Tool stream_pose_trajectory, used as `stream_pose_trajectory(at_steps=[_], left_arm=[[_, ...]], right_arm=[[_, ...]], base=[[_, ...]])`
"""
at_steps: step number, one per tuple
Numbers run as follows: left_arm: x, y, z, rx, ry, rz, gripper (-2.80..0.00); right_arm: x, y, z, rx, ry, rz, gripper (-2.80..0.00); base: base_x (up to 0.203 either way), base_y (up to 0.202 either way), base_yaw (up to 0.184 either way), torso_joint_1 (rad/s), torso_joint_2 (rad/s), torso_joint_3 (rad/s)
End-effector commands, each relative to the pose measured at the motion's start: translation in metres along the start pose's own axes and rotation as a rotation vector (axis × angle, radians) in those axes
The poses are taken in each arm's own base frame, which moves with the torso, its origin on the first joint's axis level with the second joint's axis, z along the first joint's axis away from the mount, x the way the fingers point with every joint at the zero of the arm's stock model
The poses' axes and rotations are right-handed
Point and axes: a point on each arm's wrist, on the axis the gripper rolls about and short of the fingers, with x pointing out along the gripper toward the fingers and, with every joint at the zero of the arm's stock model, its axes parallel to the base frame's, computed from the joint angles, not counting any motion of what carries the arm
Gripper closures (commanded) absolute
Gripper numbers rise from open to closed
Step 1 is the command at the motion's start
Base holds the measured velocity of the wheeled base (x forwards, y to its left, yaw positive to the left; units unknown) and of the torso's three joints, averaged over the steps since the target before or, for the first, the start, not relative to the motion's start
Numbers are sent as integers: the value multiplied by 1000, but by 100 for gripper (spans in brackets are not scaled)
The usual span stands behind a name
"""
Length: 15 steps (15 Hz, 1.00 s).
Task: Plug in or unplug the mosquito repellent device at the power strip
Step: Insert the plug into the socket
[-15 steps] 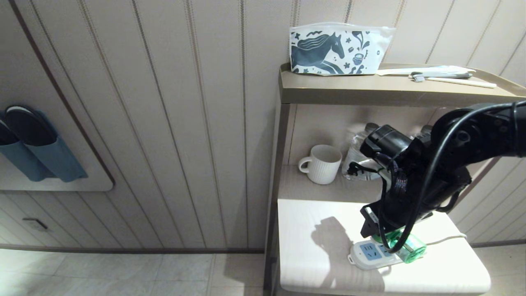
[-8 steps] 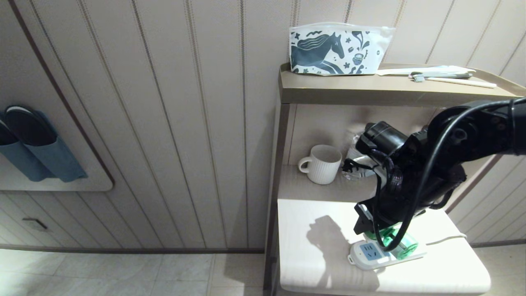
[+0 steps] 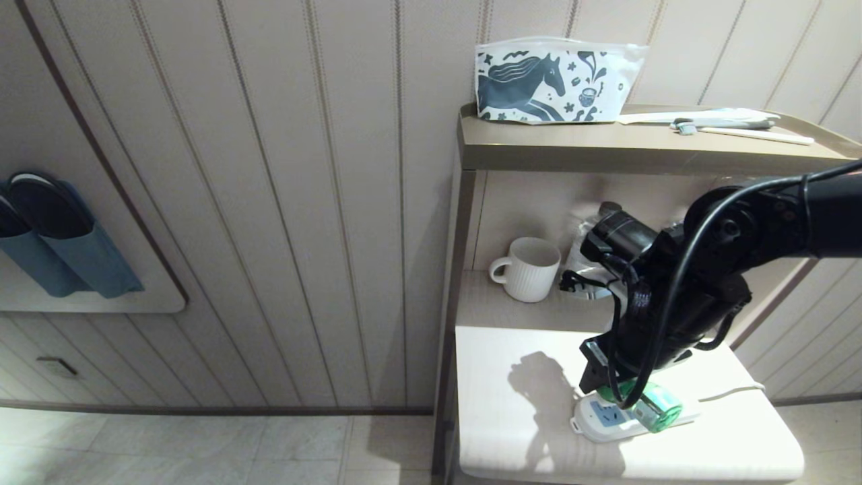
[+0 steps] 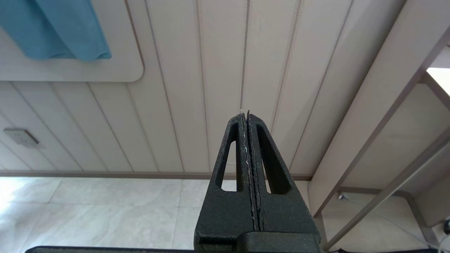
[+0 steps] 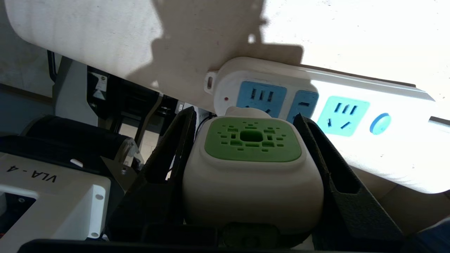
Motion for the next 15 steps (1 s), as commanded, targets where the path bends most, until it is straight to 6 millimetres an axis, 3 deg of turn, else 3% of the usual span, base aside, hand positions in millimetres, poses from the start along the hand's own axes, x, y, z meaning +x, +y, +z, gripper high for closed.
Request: stream_pose_trajectory(at_steps=[1,9,15], left_arm=[[0,0,0,0,-1,0,0],[0,0,0,0,-1,0,0],[0,0,-1,0,2,0,0]], right_arm=[[4,-1,-3,3,24,-7,0],[15,-18,4,27,35,-23,0],[16,-18,5,24,33,-20,0]], base=[[0,0,0,0,0,0],[0,0,0,0,0,0],[0,0,0,0,0,0]])
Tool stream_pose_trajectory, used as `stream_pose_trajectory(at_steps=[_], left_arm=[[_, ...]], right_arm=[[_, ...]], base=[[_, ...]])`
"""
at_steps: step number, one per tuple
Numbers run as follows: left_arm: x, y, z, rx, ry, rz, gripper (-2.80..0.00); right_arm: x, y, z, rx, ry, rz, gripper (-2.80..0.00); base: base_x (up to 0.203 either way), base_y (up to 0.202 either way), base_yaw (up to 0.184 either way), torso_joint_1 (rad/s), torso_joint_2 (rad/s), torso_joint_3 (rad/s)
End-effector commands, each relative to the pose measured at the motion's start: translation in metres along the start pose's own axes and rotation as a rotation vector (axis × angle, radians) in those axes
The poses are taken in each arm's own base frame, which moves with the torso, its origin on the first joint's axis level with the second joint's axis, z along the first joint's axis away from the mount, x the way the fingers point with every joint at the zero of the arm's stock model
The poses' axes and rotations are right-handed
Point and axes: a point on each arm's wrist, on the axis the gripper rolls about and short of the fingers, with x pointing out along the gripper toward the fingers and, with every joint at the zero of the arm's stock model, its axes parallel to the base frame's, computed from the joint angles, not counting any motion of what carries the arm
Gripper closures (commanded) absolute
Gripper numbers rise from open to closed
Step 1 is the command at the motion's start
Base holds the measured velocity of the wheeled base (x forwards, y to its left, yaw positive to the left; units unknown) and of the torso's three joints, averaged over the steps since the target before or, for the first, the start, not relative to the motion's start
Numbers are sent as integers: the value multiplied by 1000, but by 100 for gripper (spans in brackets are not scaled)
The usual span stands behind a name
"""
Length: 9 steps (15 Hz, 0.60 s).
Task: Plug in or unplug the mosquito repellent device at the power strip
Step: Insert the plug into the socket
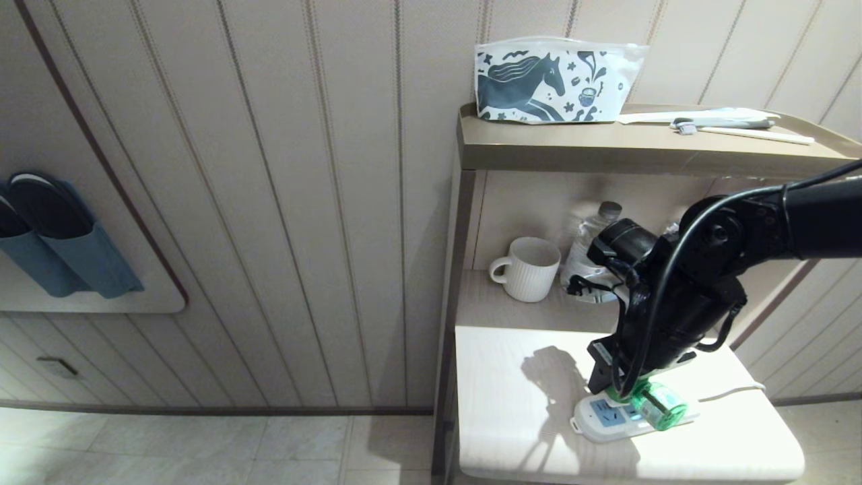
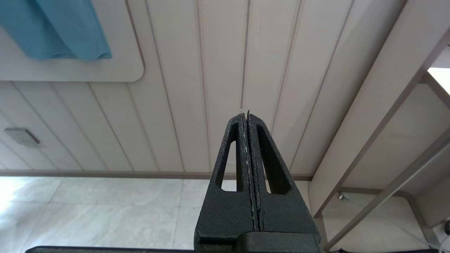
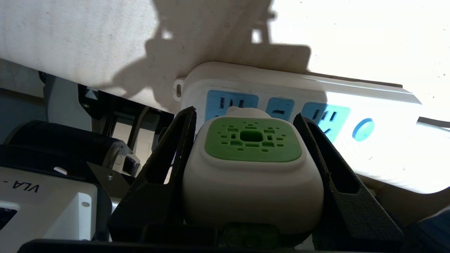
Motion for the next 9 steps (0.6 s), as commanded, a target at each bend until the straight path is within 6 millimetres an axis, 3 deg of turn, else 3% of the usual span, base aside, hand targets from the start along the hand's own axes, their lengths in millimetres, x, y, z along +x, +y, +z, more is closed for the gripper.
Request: stream_pose_trajectory(at_steps=[1,9], left_arm=[[0,0,0,0,-1,0,0],[0,0,0,0,-2,0,0]], right_arm=[[0,2,1,-5,2,1,0],[2,5,0,-14,10,9,0]], base=[[0,0,0,0,0,0],[0,0,0,0,0,0]])
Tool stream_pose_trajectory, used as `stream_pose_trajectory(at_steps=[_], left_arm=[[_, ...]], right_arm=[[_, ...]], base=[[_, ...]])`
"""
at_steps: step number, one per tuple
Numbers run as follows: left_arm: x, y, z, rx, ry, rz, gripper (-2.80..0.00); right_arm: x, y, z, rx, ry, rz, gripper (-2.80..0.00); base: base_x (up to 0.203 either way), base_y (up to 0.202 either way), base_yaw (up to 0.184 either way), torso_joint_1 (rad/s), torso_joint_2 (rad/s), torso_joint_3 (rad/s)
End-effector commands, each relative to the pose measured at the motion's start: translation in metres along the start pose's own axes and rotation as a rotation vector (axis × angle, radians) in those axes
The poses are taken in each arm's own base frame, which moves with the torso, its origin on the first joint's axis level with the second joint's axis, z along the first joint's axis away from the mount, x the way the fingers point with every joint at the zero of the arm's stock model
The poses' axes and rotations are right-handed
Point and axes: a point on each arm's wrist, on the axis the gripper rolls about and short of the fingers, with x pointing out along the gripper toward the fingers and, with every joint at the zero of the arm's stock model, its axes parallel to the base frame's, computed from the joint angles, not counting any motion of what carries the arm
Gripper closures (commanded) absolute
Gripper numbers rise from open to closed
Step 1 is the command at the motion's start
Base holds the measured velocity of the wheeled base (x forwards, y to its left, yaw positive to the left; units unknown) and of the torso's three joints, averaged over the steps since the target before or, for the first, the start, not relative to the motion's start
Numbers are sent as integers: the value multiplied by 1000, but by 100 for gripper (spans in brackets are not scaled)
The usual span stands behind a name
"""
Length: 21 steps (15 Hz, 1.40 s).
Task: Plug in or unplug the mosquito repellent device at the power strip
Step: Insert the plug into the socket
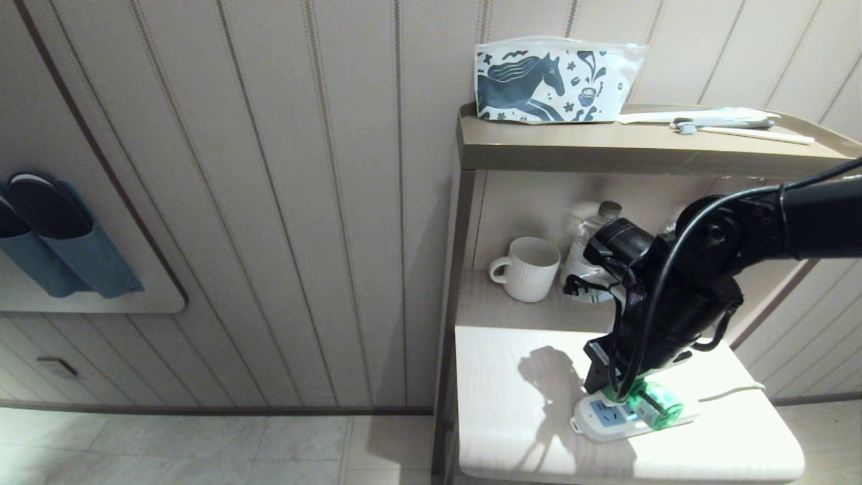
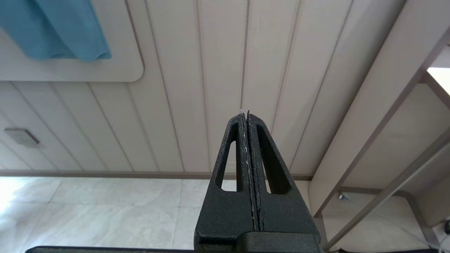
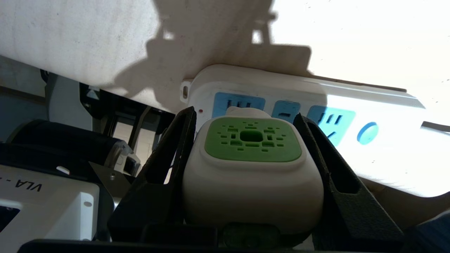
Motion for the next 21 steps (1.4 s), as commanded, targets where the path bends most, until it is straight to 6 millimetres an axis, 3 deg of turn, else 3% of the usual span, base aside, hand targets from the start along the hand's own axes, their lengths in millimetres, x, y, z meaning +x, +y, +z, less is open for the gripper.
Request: stream_pose_trajectory(at_steps=[1,21], left_arm=[[0,0,0,0,-2,0,0],[0,0,0,0,-2,0,0]], right_arm=[[2,0,-1,0,13,2,0],[11,6,3,-5,-4,7,0]], base=[[0,0,0,0,0,0],[0,0,0,0,0,0]])
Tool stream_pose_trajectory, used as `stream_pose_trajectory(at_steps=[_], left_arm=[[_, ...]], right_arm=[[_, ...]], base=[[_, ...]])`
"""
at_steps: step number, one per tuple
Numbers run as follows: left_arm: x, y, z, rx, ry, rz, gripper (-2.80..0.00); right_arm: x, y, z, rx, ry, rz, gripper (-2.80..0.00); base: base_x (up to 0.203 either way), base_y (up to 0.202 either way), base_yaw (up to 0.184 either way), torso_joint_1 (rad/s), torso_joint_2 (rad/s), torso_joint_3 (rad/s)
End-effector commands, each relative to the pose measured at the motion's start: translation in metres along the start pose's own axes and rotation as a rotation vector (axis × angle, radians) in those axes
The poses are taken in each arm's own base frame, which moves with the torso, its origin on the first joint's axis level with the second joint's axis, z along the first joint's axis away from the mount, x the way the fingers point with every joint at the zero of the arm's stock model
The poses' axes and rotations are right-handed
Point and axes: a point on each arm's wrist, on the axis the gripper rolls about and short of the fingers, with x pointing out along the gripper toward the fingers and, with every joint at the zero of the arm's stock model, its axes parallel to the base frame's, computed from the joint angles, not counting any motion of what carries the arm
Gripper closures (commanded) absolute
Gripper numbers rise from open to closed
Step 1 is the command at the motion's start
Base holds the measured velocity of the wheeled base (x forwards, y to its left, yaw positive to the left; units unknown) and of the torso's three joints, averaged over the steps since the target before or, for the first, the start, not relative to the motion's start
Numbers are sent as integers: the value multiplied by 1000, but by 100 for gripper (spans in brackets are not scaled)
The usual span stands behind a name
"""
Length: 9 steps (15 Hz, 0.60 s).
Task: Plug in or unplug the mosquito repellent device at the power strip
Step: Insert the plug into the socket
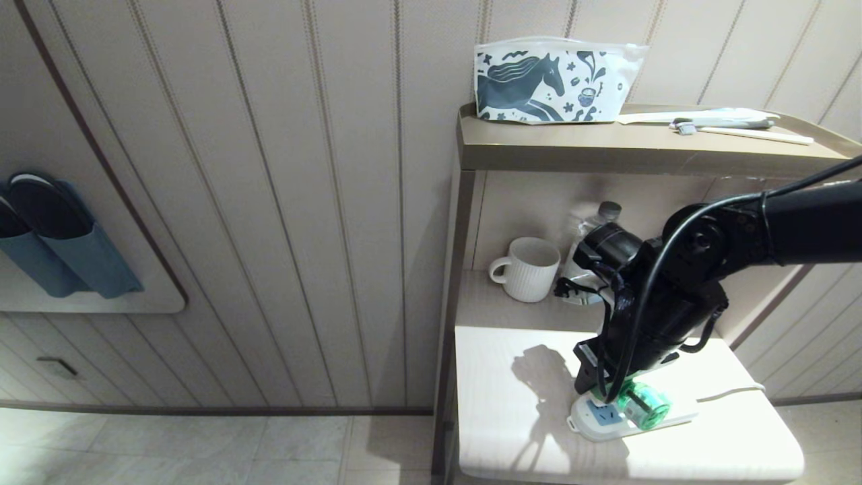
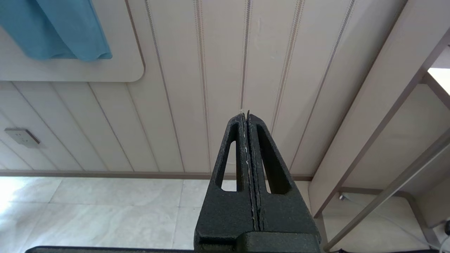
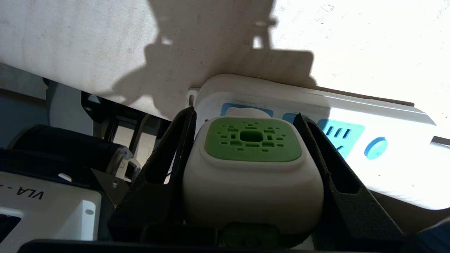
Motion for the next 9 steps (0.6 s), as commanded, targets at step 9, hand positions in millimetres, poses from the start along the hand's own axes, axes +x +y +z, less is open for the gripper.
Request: stream_pose_trajectory(at_steps=[9], left_arm=[[0,0,0,0,-1,0,0]], right_arm=[[-4,-3,-15,12,-48,-4,0]], base=[[0,0,0,0,0,0]])
